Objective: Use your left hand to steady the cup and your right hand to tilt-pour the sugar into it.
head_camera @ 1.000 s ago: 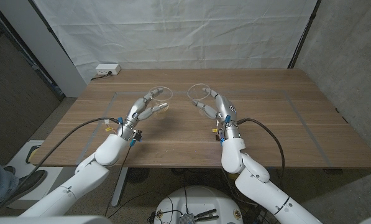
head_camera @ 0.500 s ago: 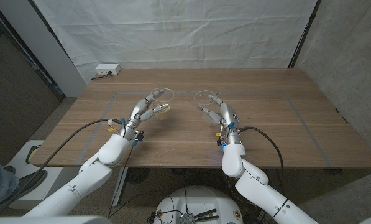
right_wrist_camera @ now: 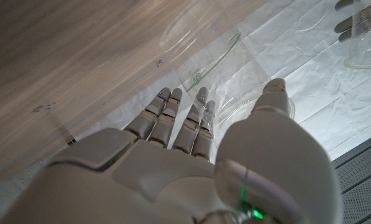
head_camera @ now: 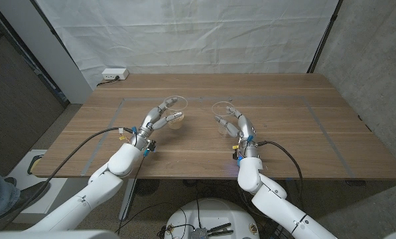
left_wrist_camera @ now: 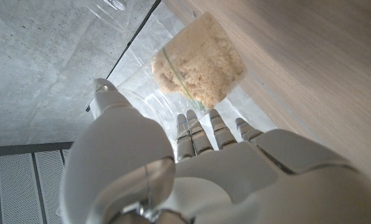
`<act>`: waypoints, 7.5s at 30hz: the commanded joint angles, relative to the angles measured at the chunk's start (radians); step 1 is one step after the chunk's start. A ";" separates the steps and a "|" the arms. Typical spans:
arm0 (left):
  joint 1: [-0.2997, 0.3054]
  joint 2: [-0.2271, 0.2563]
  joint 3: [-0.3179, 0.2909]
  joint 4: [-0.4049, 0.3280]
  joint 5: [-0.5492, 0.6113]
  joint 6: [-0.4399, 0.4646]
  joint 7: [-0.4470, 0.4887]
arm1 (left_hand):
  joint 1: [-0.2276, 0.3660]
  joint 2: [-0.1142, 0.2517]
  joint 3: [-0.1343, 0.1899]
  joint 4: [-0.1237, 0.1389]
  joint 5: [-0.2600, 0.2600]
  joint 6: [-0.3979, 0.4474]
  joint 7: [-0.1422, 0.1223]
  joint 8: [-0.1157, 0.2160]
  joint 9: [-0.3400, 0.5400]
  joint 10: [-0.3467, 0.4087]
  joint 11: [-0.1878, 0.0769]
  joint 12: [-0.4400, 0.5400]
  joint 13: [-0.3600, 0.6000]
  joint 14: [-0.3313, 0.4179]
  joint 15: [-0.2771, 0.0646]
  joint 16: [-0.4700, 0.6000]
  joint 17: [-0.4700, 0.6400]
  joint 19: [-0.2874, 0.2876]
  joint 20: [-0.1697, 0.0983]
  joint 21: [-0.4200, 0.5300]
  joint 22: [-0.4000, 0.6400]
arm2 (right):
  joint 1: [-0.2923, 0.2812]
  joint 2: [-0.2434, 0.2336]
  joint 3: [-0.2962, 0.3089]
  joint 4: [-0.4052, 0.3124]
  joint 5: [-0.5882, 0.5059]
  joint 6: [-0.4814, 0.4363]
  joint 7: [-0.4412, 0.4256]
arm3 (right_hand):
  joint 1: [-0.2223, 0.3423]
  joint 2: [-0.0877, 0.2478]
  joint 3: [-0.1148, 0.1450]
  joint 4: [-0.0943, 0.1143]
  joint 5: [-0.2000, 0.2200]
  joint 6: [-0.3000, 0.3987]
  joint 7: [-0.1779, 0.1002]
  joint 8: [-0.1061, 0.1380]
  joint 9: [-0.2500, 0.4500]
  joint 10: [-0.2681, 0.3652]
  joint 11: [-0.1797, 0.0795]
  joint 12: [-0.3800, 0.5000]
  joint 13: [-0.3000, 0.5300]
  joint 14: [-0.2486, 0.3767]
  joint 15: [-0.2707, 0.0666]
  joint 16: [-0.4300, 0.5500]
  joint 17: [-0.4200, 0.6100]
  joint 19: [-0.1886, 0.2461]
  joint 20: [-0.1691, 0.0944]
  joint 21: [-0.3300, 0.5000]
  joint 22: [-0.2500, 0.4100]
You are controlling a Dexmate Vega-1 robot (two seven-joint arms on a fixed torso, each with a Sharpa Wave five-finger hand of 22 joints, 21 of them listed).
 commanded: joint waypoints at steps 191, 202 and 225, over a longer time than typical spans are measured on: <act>0.117 0.072 -0.047 -0.106 -0.021 0.133 0.056 | -0.014 -0.002 -0.041 0.036 0.034 -0.348 0.068 0.016 0.005 -0.283 0.071 0.022 0.009 -0.251 0.019 0.007 0.007 -0.156 -0.023 0.028 0.008 | -0.081 -0.143 0.074 -0.079 0.177 0.091 0.066 | -0.472 -0.202 -0.293 0.201 0.102 -0.443 0.067 -0.001 -0.016 -0.489 0.228 -0.029 -0.003 -0.374 0.125 0.018 0.010 -0.192 0.161 0.008 0.000; 0.150 0.056 -0.103 -0.118 -0.075 0.087 0.099 | -0.033 0.006 -0.039 0.051 0.033 -0.262 0.071 0.042 0.003 -0.206 0.076 0.050 0.006 -0.201 0.004 0.023 0.005 -0.058 -0.092 0.058 0.008 | -0.092 -0.156 0.121 -0.074 0.292 0.236 0.119 | -0.486 -0.192 -0.290 0.211 0.112 -0.401 0.073 0.008 -0.017 -0.461 0.226 -0.020 -0.004 -0.347 0.128 0.021 0.007 -0.147 0.123 0.019 -0.002; 0.165 0.037 -0.173 -0.104 -0.291 0.062 -0.024 | -0.159 0.106 -0.026 0.150 0.010 -0.163 0.083 0.050 0.001 -0.131 0.104 0.056 0.002 -0.120 -0.009 0.031 0.010 0.024 -0.129 0.071 0.007 | -0.059 -0.178 0.176 0.042 0.556 0.544 0.319 | -0.531 -0.112 -0.270 0.250 0.122 -0.285 0.152 0.019 -0.019 -0.361 0.256 0.002 -0.005 -0.289 0.054 0.023 0.005 -0.080 0.004 0.022 -0.004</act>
